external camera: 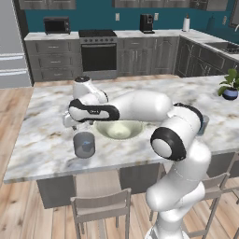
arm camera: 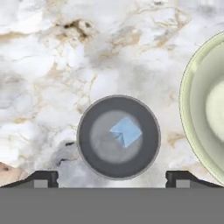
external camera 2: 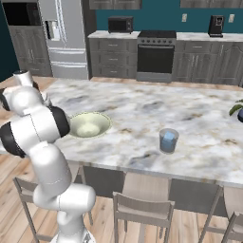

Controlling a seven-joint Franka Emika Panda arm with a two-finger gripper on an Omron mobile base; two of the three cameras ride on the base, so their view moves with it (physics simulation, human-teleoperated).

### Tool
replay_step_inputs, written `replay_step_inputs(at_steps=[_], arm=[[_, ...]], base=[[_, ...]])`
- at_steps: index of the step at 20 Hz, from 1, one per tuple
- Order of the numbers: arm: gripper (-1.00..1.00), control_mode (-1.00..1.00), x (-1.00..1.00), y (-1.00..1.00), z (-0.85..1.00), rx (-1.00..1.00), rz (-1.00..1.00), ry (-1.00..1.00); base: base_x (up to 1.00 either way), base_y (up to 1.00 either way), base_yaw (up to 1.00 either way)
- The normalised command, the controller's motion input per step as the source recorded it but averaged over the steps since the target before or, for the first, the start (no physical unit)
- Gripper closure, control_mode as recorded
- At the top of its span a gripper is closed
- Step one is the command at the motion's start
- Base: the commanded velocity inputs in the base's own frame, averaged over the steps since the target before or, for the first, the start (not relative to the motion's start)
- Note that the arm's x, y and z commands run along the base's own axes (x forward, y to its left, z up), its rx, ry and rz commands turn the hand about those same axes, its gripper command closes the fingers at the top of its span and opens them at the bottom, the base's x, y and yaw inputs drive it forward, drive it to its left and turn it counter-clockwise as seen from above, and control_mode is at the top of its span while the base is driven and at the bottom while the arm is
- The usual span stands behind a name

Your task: There are four ice cubes in the ice bowl. Place two ice cubes in each glass of water.

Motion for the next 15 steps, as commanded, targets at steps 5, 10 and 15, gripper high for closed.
replay_step_inputs(at_steps=[5, 10, 15], arm=[[-1.00, -1.00, -0.32, -0.44, 0.73, 0.00, 0.00, 0.00], [-1.00, -1.00, -0.46, -0.75, 0.55, 0.00, 0.00, 0.00], [-1.00, -1.00, -0.42, -0.86, 0.44, 0.00, 0.00, 0.00]], base=[[0.00, 0.00, 0.00], [0.00, 0.00, 0.00], [0.00, 0.00, 0.00]])
